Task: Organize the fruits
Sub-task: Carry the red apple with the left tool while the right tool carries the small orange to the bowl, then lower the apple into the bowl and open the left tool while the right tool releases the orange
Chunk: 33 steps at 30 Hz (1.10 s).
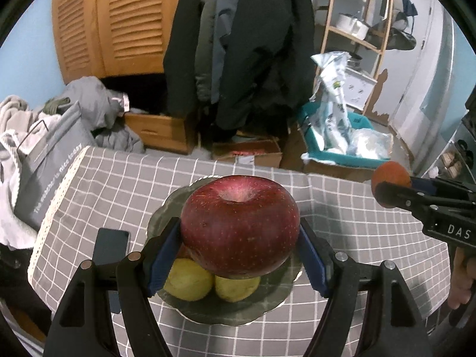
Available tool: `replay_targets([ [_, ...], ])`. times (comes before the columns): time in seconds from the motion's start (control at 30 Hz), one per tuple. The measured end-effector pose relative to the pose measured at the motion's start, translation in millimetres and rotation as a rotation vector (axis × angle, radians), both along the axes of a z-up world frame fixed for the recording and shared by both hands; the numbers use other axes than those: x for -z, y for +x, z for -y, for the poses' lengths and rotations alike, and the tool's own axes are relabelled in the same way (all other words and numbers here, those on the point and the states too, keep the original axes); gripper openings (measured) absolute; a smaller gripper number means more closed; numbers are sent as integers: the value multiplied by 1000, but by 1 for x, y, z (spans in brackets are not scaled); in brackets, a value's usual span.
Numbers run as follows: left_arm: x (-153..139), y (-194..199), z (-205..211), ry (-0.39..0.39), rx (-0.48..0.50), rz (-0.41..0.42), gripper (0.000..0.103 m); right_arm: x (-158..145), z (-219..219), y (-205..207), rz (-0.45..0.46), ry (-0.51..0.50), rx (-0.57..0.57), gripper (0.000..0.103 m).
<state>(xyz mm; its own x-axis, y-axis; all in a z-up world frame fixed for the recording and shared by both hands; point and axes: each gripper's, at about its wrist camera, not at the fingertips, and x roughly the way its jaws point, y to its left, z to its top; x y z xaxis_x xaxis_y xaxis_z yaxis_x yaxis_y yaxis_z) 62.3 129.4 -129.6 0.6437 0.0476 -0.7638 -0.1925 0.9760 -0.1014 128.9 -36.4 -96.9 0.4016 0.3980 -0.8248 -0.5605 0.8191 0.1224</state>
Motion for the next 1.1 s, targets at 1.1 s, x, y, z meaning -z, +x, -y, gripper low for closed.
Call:
replay_targets([
  [1.1, 85, 14, -38, -144, -28, -213, 77, 70, -67, 14, -193, -16, -64, 67],
])
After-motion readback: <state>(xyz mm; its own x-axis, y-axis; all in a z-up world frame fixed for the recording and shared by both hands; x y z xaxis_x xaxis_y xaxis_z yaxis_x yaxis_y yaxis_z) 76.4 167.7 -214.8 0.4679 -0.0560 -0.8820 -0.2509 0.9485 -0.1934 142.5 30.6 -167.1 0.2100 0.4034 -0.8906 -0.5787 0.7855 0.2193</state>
